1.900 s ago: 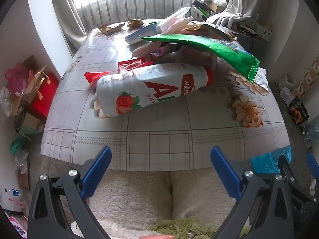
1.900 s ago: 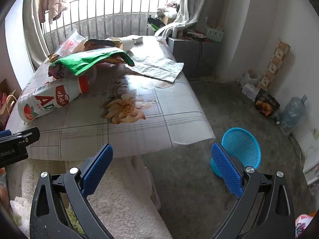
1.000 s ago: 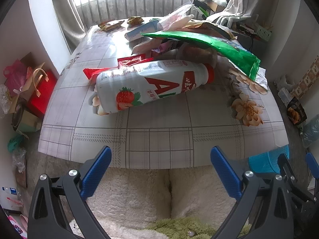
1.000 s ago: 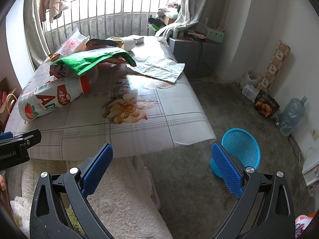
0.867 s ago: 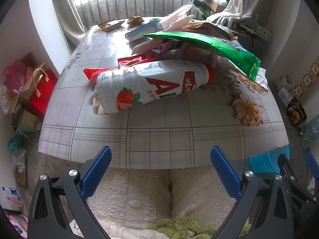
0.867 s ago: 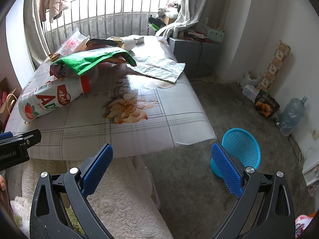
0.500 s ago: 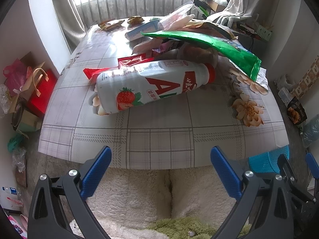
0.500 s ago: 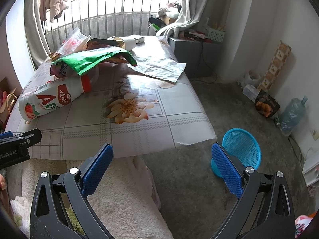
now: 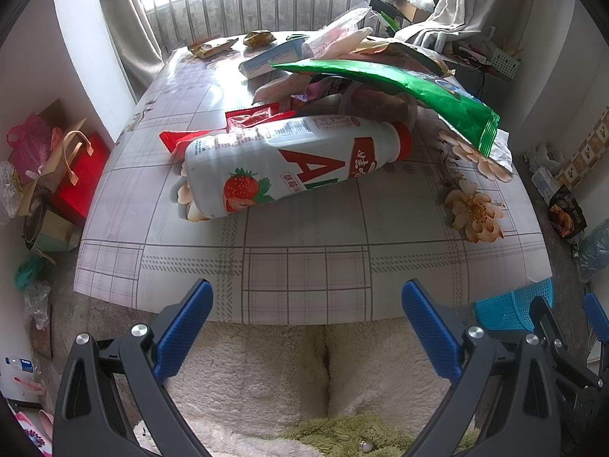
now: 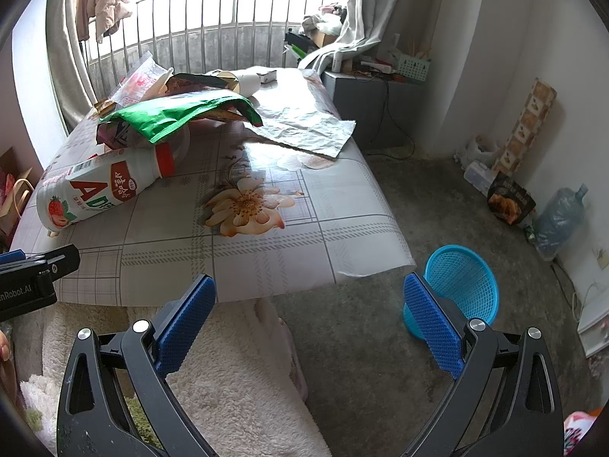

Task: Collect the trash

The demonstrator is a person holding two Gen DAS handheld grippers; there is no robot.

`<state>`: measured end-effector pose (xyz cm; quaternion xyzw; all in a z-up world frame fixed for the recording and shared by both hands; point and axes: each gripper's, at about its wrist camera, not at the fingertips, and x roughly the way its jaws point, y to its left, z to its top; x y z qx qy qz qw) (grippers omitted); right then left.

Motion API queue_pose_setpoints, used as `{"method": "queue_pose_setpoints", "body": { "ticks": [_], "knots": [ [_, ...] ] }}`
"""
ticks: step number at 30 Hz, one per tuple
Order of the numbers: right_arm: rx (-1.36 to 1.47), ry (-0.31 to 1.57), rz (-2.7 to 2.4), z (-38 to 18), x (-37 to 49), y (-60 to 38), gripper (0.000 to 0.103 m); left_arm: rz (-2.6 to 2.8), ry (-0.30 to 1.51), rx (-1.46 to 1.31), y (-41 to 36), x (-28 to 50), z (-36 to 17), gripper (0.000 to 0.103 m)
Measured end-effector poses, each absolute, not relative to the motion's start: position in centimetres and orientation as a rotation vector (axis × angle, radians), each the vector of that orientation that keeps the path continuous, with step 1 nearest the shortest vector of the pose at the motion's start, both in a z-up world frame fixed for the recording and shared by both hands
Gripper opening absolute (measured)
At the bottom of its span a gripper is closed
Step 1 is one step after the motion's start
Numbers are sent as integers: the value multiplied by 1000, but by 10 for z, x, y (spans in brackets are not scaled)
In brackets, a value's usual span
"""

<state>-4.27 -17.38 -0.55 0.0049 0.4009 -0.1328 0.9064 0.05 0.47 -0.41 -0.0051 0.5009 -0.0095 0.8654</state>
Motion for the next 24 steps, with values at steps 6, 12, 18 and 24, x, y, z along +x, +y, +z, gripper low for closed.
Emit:
{"method": "queue_pose_setpoints", "body": {
  "ticks": [6, 12, 18, 24],
  "knots": [
    [10, 830, -274, -6, -43, -173, 95, -21, 1053, -11, 5, 1, -5, 97],
    [11, 831, -273, -7, -44, -171, 95, -21, 1058, -9, 6, 2, -6, 97],
    [11, 832, -273, -6, -44, -171, 95, -21, 1059, -7, 5, 1, -7, 97],
    [14, 833, -274, -8, -44, -171, 95, -27, 1060, -5, 4, 1, -8, 97]
  ]
}}
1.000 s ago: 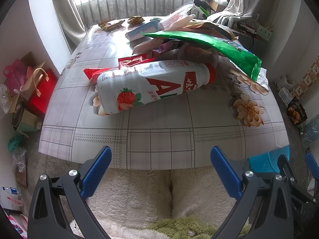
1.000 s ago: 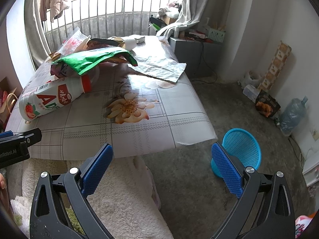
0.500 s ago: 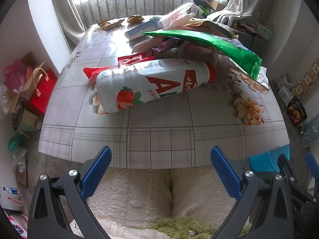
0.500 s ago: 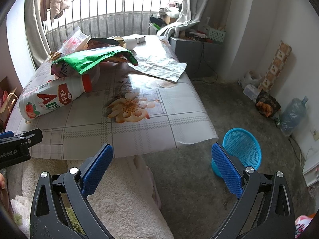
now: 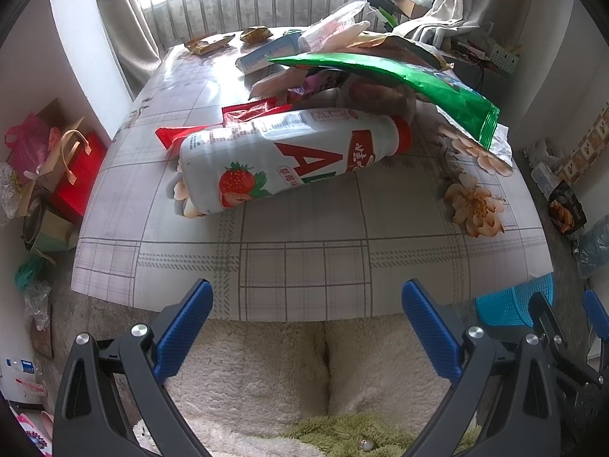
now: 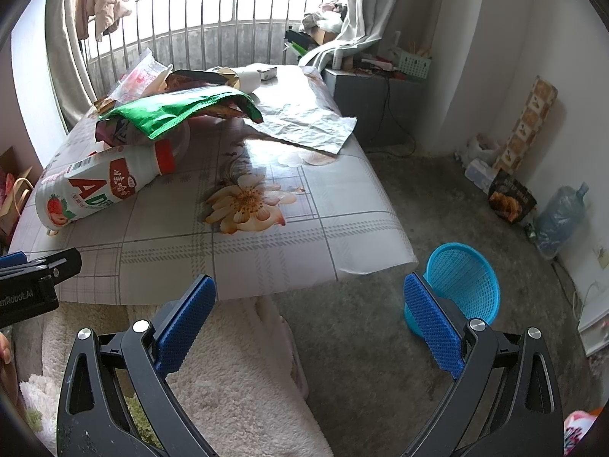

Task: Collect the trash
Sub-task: 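Grasp the white tissue with the right tool while the left tool grasps a clear plastic wrapper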

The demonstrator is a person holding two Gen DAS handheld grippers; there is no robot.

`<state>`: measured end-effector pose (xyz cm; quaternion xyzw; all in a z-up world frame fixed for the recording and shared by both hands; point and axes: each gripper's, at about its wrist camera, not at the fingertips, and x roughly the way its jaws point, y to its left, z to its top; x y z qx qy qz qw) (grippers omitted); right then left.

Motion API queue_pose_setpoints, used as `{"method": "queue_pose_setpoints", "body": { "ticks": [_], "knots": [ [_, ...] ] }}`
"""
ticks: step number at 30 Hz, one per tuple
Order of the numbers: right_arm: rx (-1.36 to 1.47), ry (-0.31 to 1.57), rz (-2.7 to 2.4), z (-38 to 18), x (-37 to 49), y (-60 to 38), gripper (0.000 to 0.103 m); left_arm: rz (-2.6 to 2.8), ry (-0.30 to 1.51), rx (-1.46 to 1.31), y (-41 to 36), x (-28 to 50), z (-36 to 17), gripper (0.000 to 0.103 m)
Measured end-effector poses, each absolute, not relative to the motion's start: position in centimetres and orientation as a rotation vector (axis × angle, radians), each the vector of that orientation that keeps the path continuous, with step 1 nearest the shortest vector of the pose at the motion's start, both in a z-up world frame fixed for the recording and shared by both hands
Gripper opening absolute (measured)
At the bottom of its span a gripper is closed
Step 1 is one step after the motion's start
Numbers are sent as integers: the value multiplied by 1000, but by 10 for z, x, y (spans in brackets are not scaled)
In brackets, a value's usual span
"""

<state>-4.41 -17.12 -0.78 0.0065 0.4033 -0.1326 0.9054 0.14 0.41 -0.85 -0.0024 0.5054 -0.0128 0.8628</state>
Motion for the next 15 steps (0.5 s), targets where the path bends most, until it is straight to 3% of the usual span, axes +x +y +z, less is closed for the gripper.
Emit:
{"method": "queue_pose_setpoints", "body": {
  "ticks": [15],
  "knots": [
    [20, 727, -301, 13, -7, -186, 95, -190, 881, -53, 16, 37, 31, 97]
  ]
}}
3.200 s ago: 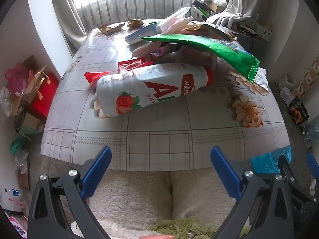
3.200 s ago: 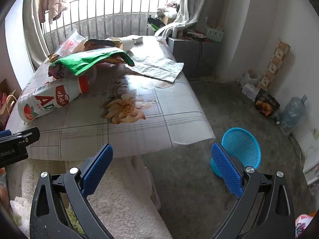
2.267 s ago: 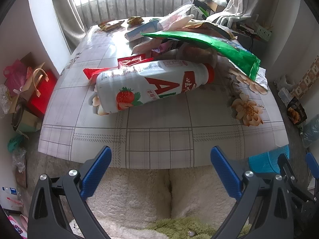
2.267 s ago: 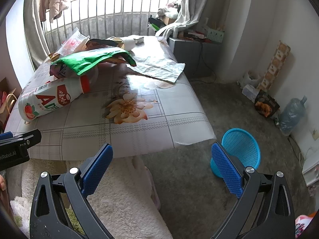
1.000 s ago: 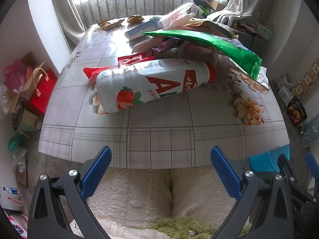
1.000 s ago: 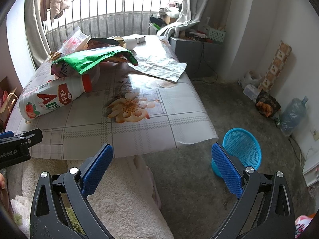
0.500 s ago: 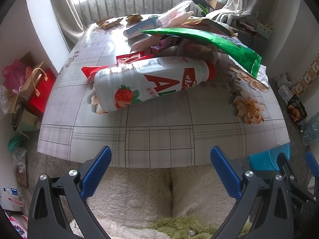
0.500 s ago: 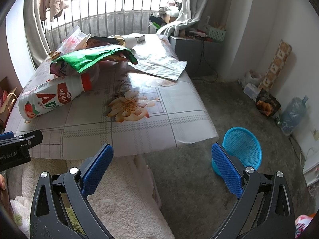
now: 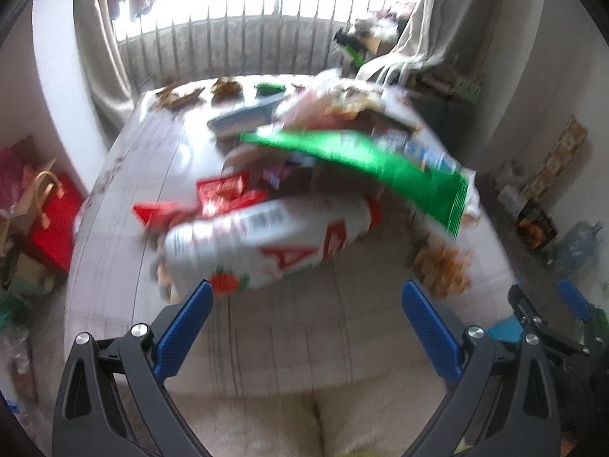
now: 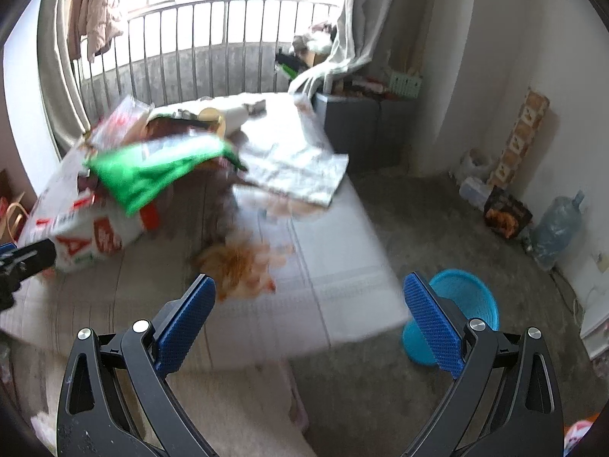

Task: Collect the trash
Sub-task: 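Grasp the white tissue with the right tool while the left tool grasps a clear plastic wrapper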

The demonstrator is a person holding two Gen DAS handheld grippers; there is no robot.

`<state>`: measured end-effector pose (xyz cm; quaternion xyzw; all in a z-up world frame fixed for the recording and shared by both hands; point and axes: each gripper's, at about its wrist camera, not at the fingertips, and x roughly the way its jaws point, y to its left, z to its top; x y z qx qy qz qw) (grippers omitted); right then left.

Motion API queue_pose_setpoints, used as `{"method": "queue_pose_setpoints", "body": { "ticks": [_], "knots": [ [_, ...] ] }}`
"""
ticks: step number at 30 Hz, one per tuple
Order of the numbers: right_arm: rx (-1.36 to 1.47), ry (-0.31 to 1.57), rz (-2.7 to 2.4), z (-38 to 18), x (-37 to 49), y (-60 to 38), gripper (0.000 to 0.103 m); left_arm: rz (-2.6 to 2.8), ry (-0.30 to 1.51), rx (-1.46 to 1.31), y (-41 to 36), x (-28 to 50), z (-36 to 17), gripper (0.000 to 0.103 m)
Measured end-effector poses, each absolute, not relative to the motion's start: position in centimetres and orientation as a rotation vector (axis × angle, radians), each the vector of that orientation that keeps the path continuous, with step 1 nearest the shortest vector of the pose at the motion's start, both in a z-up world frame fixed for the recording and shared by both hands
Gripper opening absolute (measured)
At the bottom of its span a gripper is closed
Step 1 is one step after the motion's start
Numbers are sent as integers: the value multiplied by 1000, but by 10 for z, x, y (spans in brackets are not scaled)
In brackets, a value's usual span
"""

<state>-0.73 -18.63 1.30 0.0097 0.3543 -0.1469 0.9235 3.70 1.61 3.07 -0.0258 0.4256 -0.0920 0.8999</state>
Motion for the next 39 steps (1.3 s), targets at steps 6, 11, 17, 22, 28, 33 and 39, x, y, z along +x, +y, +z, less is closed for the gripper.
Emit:
{"method": "queue_pose_setpoints", "body": {
  "ticks": [6, 11, 17, 22, 28, 33, 39],
  "knots": [
    [72, 669, -247, 32, 17, -202, 95, -329, 762, -191, 31, 61, 54, 97],
    [156, 682, -243, 42, 35, -223, 95, -376, 721, -229, 32, 83, 70, 97],
    [281, 718, -205, 39, 50, -250, 95, -375, 709, -245, 41, 113, 79, 97],
    [509, 748, -142, 33, 67, -284, 90, -347, 705, -306, 57, 135, 82, 97],
    [652, 828, -116, 11, 94, -306, 81, -380, 666, -189, 44, 145, 91, 86],
    [685, 877, -121, -7, 124, -322, 72, -368, 667, -33, 23, 156, 86, 72],
    [460, 909, -138, -17, 163, -309, 68, -355, 717, 87, 5, 177, 70, 56]
  ]
}}
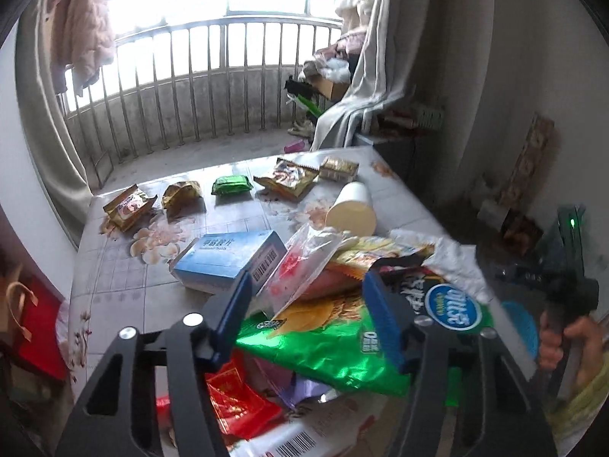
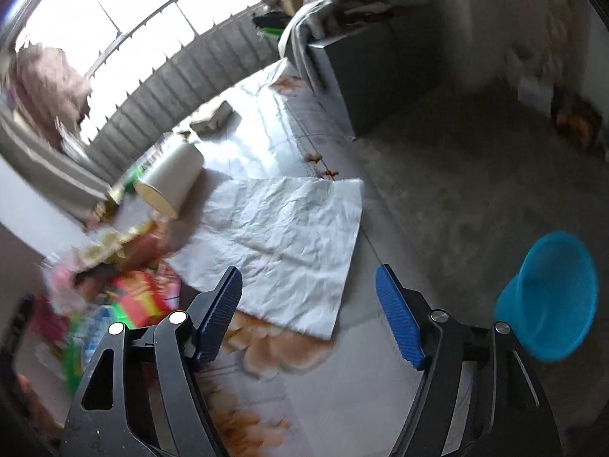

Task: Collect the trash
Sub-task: 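Grasp the white tissue with the right tool while the left tool grasps a clear plastic wrapper, then carry the tissue in the right tool while the left tool carries the wrapper to the blue basket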

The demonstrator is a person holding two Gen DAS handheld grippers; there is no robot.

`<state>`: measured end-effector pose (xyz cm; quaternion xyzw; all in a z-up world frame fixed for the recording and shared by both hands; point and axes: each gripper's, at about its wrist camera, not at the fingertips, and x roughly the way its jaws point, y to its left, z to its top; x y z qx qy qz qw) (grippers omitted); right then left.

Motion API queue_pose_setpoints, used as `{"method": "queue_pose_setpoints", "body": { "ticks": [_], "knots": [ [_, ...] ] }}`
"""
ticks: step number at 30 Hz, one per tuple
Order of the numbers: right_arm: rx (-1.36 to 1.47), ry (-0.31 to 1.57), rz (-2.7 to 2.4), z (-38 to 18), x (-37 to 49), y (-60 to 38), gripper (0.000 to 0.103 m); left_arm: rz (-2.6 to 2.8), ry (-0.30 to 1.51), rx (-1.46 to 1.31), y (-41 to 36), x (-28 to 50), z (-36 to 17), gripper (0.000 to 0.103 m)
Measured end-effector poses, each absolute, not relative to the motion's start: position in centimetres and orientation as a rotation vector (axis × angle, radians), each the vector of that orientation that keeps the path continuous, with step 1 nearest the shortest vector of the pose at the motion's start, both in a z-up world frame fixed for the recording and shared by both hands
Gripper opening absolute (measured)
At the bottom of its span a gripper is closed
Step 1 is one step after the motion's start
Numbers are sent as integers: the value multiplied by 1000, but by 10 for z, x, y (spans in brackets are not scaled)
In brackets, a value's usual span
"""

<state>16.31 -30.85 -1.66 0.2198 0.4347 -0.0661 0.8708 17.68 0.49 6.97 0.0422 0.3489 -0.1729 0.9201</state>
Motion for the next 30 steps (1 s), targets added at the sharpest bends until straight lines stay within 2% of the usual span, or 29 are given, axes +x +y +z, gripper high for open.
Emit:
{"method": "queue_pose_setpoints", "body": {
  "ticks": [2, 5, 7, 8, 10, 16, 19, 20, 23, 30],
  "knots": [
    [388, 929, -151, -23, 174, -304, 66, -349, 737, 109, 3, 184, 63, 52],
    [314, 944, -167, -31, 186, -304, 65, -334, 761, 126, 0, 194, 55, 38],
    [276, 958, -177, -37, 190, -303, 61, -330, 769, 133, -1, 197, 52, 27],
    [266, 970, -173, -41, 192, -301, 57, -334, 771, 129, 0, 198, 52, 25],
    [219, 970, -191, -43, 192, -298, 57, -342, 768, 123, 1, 198, 53, 14],
    [89, 947, -191, -43, 191, -282, 44, -351, 755, 104, 3, 197, 57, 6],
    [58, 942, -183, -42, 190, -275, 25, -363, 733, 90, 3, 197, 58, 3],
    [62, 943, -174, -42, 189, -274, 16, -365, 721, 87, 2, 196, 59, 2],
    [73, 944, -170, -41, 189, -271, 4, -383, 677, 71, 4, 190, 65, 1],
    [206, 890, -180, -24, 178, -285, 2, -392, 575, 34, 11, 173, 93, 0]
  ]
}}
